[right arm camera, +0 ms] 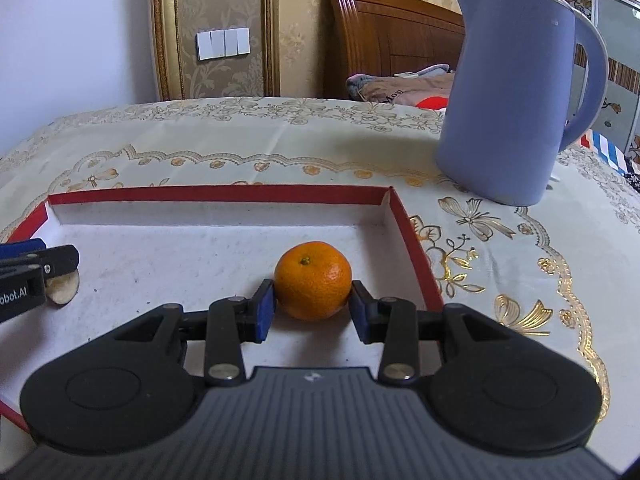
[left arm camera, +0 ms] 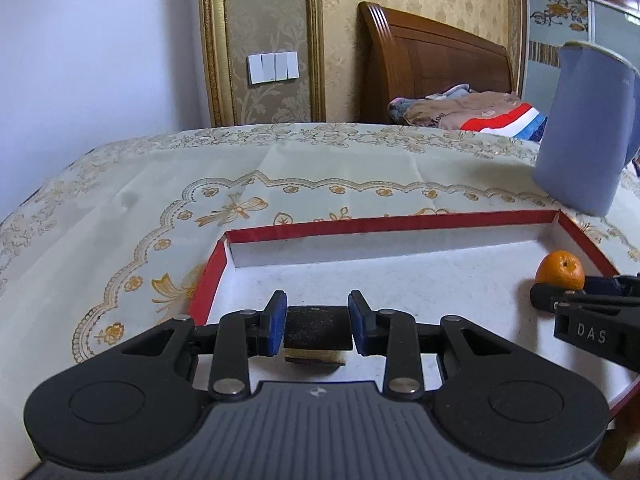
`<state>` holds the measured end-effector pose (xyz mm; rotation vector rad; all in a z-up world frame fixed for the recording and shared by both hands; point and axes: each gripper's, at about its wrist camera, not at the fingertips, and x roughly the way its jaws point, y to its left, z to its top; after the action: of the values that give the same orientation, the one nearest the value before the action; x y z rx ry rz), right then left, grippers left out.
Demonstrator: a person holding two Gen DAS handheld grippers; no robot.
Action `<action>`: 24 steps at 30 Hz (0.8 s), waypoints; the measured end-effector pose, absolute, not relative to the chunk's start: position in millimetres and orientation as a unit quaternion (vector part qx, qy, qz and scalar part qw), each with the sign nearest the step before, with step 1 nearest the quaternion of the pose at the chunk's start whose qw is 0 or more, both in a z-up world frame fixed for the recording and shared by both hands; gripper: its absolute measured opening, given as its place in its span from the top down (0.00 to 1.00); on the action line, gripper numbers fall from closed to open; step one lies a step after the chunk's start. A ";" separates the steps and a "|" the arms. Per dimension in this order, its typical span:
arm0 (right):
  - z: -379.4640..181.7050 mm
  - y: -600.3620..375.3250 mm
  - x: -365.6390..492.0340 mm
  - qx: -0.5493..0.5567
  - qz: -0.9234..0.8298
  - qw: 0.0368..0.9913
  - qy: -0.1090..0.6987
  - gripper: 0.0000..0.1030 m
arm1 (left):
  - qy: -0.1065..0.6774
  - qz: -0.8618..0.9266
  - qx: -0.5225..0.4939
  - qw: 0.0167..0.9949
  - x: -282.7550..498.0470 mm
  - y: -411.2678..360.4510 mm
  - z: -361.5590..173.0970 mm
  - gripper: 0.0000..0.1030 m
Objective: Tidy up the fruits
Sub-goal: 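Lower the dark block into the box and open the left gripper while the right releases the tangerine there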
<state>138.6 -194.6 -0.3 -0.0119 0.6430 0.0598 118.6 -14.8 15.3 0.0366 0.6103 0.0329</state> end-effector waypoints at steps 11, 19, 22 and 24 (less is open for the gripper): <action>-4.6 -194.9 134.3 -0.005 0.028 0.954 0.299 0.61 | 0.303 0.021 0.007 0.953 119.2 -13.8 10.6 0.68; -5.7 -192.5 130.8 -0.015 0.013 0.956 0.293 0.42 | 0.298 0.027 0.018 0.954 116.9 -16.8 10.4 0.57; -6.5 -189.0 127.2 -0.025 0.012 0.958 0.286 0.30 | 0.277 0.031 0.014 0.960 110.6 -15.4 13.5 0.38; -5.7 -186.3 124.3 -0.036 0.008 0.960 0.277 0.19 | 0.257 0.038 0.015 0.965 104.5 -15.2 15.8 0.28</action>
<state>124.3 -186.3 -5.7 -0.0730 0.5614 0.0163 104.5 -15.2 15.8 0.0295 0.5207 0.0764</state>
